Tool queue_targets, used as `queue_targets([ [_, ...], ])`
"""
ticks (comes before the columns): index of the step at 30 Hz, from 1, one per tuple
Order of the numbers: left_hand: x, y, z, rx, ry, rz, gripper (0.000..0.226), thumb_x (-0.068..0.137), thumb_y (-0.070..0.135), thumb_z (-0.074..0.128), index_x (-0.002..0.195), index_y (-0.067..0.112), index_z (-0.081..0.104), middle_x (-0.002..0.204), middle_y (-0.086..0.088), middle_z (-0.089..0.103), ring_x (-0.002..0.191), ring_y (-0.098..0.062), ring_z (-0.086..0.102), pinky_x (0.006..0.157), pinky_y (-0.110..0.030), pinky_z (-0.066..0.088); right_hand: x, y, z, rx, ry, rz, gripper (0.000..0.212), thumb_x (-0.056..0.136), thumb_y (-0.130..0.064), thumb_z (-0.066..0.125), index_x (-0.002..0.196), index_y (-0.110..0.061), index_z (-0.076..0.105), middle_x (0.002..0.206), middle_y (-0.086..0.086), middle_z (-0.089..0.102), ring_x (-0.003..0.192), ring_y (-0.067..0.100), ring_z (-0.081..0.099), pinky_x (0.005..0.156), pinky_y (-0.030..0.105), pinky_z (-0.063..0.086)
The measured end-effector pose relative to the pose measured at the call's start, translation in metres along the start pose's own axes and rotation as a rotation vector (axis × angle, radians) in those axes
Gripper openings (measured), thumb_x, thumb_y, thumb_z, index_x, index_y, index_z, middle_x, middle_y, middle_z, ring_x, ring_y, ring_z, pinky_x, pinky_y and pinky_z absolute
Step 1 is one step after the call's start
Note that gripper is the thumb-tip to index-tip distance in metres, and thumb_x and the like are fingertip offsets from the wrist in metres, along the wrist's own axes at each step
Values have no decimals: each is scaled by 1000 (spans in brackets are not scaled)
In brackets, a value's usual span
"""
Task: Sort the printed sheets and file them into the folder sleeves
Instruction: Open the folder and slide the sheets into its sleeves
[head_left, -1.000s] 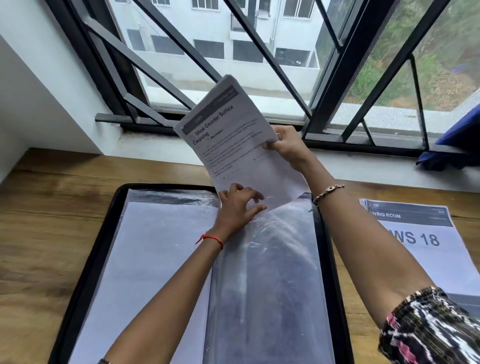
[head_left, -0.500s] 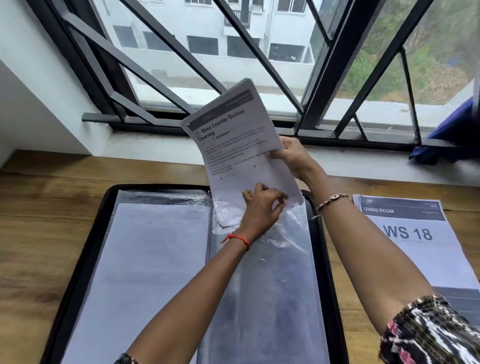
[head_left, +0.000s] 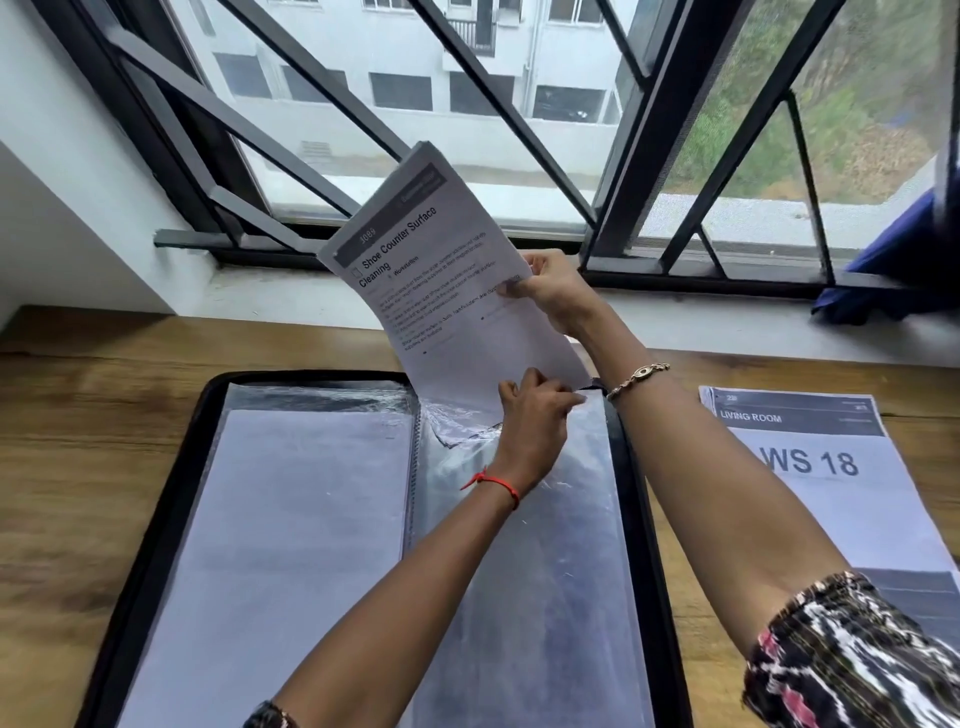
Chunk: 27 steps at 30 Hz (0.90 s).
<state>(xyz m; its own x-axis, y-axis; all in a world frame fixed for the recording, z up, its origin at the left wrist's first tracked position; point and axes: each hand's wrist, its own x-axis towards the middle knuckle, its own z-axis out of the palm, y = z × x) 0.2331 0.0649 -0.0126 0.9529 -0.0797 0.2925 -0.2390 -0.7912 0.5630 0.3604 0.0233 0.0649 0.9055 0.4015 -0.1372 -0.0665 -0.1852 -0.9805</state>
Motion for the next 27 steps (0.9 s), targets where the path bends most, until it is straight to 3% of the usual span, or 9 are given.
queue_targets([
  [2, 1, 1, 0, 26, 28, 9, 31, 60, -15, 68, 69, 14, 72, 61, -1, 65, 65, -27, 54, 64, -29, 15, 2, 4, 2, 40, -5, -13, 26, 76, 19, 58, 76, -7, 65, 68, 0, 65, 59, 9, 62, 59, 23, 53],
  [4, 2, 2, 0, 4, 57, 11, 31, 55, -18, 68, 67, 10, 70, 60, -4, 64, 58, -28, 55, 63, -27, 20, 3, 9, 2, 83, -6, -18, 30, 76, 20, 58, 67, -9, 64, 65, -1, 64, 59, 10, 61, 59, 25, 52],
  [7, 2, -1, 2, -46, 72, 0, 22, 60, -14, 68, 69, 6, 69, 69, -8, 63, 59, -29, 55, 64, -26, 26, 3, 13, 1, 124, -13, -3, 15, 68, 7, 67, 75, -6, 64, 72, 6, 63, 65, 16, 60, 63, 28, 52],
  [11, 0, -3, 4, -102, 88, -17, 11, 67, -6, 64, 62, 4, 66, 66, -9, 59, 57, -29, 56, 64, -26, 23, 1, 19, -4, 130, 7, 23, 16, 68, 3, 70, 80, -5, 64, 71, 1, 67, 66, 14, 62, 63, 27, 53],
  [14, -2, -6, 4, -145, 110, -12, 8, 67, -1, 68, 65, 7, 68, 67, -6, 63, 62, -26, 59, 64, -26, 21, -1, 22, -9, 125, 33, 50, 25, 64, -3, 70, 88, -1, 64, 80, 8, 65, 70, 18, 61, 64, 29, 54],
  [19, 2, -7, 4, -121, 102, -18, 6, 72, 4, 68, 69, 10, 68, 72, -2, 68, 71, -27, 60, 66, -32, 29, -4, 27, -16, 126, 71, 93, 21, 76, 13, 63, 81, -7, 64, 79, 7, 64, 67, 17, 60, 66, 29, 54],
  [27, 7, 0, 4, -99, 130, -49, 7, 75, 2, 61, 73, 7, 65, 75, -7, 66, 74, -30, 60, 63, -36, 32, -8, 31, -23, 88, 47, 230, 18, 70, 11, 65, 84, 1, 59, 79, 10, 59, 67, 18, 58, 58, 26, 54],
])
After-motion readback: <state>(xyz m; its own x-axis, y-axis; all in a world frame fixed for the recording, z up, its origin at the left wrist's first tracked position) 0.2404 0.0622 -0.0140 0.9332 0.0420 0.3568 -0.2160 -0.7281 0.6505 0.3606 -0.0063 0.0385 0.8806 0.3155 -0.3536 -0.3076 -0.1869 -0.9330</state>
